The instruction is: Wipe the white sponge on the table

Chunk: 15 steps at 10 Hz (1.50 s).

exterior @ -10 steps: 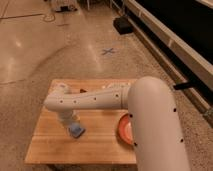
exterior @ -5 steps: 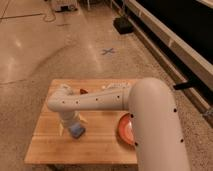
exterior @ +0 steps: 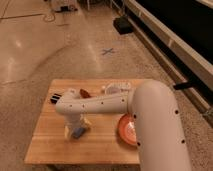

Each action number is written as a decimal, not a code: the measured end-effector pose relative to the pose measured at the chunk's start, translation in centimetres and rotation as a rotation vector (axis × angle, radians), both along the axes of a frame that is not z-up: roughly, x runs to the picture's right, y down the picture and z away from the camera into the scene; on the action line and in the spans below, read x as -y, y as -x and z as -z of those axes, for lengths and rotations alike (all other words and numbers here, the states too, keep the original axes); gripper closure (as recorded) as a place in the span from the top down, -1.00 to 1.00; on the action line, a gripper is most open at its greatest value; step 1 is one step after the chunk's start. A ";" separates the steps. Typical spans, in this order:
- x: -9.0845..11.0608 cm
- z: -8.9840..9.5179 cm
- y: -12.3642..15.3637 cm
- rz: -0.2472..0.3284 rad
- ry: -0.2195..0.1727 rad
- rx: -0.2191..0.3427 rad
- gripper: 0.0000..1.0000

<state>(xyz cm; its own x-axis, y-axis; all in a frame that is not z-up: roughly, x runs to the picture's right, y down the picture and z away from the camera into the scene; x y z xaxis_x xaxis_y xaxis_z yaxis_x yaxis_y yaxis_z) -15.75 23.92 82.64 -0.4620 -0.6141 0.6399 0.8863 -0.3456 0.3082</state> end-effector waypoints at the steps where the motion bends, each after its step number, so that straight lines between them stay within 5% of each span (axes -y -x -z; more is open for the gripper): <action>1: 0.0 -0.2 0.0 0.002 -0.001 -0.003 0.41; 6: 0.7 0.0 1.9 0.018 -0.005 0.010 -0.54; 11: 2.5 -1.1 3.5 0.034 0.003 0.020 -0.55; 15: 2.4 -0.9 -0.9 0.021 0.015 0.000 -0.55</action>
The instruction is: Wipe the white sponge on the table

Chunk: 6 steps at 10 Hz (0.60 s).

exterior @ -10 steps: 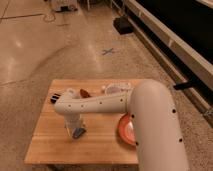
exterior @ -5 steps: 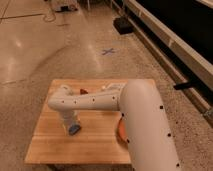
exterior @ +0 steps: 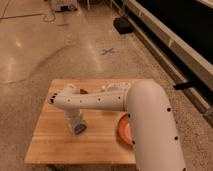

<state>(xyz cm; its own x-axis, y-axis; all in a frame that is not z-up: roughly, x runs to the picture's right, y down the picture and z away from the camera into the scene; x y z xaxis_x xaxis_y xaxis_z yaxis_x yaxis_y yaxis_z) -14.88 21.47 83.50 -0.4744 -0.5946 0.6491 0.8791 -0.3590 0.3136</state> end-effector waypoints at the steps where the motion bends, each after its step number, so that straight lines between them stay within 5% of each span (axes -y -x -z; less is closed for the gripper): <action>1: 0.1 0.0 0.0 -0.002 0.001 0.001 -0.55; 4: 0.9 -0.2 0.6 0.014 -0.002 0.003 -0.59; 6: 1.0 -0.2 2.0 0.031 -0.003 0.015 -0.91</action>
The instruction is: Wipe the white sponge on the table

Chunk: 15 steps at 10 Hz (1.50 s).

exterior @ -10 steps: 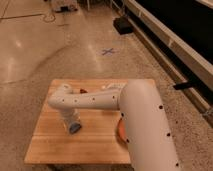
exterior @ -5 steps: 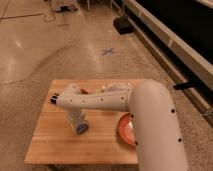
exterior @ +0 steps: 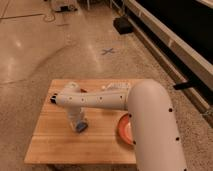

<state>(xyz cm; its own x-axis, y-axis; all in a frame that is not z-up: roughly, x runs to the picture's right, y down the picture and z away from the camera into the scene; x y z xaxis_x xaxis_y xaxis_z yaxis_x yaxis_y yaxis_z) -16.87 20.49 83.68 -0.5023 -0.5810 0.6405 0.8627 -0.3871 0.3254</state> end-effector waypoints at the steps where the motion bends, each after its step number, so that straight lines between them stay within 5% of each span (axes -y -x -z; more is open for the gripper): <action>1: 0.1 0.1 0.0 0.003 -0.003 -0.001 -0.96; 4: 0.4 0.0 1.6 0.008 -0.005 0.000 -0.96; 9: 0.4 0.2 -3.3 0.000 -0.002 -0.018 -0.96; 15: -0.2 1.3 -2.4 0.011 -0.012 -0.013 -0.96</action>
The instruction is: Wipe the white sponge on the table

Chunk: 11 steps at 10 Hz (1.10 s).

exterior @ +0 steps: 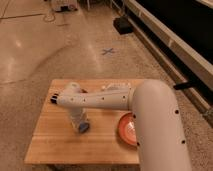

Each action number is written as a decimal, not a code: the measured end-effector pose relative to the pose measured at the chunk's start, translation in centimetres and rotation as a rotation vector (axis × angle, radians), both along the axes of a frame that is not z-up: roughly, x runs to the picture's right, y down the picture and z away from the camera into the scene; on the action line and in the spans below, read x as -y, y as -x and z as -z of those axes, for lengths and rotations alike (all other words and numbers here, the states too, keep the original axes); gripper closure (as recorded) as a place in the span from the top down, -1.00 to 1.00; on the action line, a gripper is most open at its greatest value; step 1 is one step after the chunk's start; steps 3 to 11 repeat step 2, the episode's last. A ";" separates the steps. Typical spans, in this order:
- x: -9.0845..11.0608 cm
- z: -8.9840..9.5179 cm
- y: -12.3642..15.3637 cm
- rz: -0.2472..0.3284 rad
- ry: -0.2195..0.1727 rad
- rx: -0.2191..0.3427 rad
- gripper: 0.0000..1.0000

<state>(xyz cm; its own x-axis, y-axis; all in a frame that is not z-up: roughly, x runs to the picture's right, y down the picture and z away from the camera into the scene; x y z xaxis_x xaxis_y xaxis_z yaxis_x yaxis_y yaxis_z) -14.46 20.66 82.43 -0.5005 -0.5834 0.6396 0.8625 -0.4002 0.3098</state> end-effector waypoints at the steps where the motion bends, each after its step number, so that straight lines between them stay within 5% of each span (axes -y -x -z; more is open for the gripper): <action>1: 0.1 0.1 0.2 0.001 -0.002 0.000 -0.96; 11: 0.2 0.0 0.4 0.004 -0.004 0.003 -0.96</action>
